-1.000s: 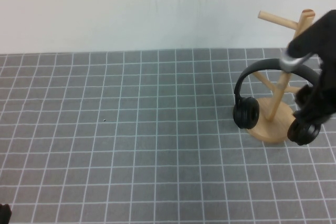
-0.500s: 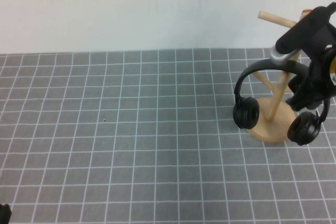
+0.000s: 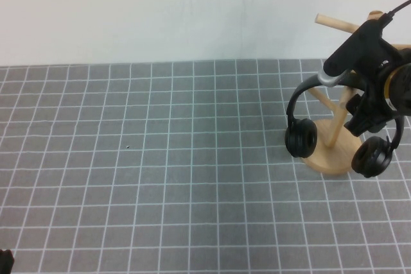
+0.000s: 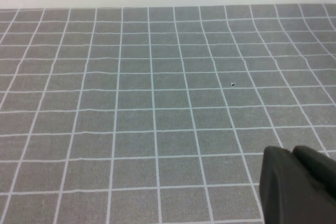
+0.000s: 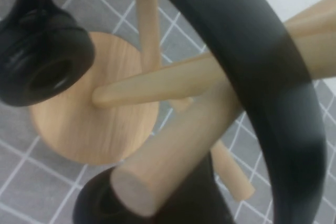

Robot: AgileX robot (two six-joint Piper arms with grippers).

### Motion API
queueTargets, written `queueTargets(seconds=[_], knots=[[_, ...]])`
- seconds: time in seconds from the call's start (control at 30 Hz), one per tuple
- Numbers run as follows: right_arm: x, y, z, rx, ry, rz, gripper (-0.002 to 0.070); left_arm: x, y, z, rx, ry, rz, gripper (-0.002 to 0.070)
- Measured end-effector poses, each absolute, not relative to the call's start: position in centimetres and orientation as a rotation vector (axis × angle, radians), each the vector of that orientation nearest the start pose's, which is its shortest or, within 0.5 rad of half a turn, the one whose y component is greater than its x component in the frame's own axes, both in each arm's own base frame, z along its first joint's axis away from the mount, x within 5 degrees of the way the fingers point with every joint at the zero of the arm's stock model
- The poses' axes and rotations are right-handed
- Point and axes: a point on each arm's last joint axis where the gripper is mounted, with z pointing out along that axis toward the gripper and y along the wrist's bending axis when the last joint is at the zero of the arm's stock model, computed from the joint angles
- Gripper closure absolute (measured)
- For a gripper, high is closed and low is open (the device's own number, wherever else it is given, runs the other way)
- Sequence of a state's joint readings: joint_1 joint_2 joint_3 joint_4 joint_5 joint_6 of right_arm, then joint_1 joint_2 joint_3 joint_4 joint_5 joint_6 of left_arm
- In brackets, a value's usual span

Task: Take out the headphones from the headphone stand
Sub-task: Pick up the headphones from the headphone stand

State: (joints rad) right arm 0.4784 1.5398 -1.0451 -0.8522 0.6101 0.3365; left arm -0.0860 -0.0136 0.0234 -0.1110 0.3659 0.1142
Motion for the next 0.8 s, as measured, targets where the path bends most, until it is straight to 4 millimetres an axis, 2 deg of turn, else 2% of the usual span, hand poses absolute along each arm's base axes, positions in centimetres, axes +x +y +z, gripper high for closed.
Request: queueTargets(seconds=[0.1, 0.17, 0.47, 0.57, 0.7, 0.8], knots=[[30.9, 11.5, 26.4, -0.838, 2.197, -0.526, 0.0174, 5.2, -0.8, 17.3, 0.117, 1.854, -0.089, 0.0681], [31.1, 11.6, 26.4, -0.840, 2.191, -0.528, 0.0204, 5.2, -0.8, 17.3, 0.117, 1.854, -0.089, 0.0681], [31.3, 11.6, 26.0, -0.846, 2.197, -0.535, 0.0538, 5.2, -0.8, 17.3, 0.117, 1.854, -0.089, 0.0681], [31.1, 11.6, 26.3, -0.827, 2.197, -0.521, 0.0613, 5.2, -0.8, 17.3, 0.117, 1.854, -0.089, 0.0681], [30.2, 11.2, 27.9, -0.762, 2.196, -0.503, 0.0633, 5.2, -0.8, 17.3, 0.117, 1.854, -0.089, 0.0681], [28.5, 11.0, 29.7, -0.728, 2.195, -0.533, 0.0633, 5.2, -0.8, 17.3, 0.117, 1.854, -0.089, 0.0681]])
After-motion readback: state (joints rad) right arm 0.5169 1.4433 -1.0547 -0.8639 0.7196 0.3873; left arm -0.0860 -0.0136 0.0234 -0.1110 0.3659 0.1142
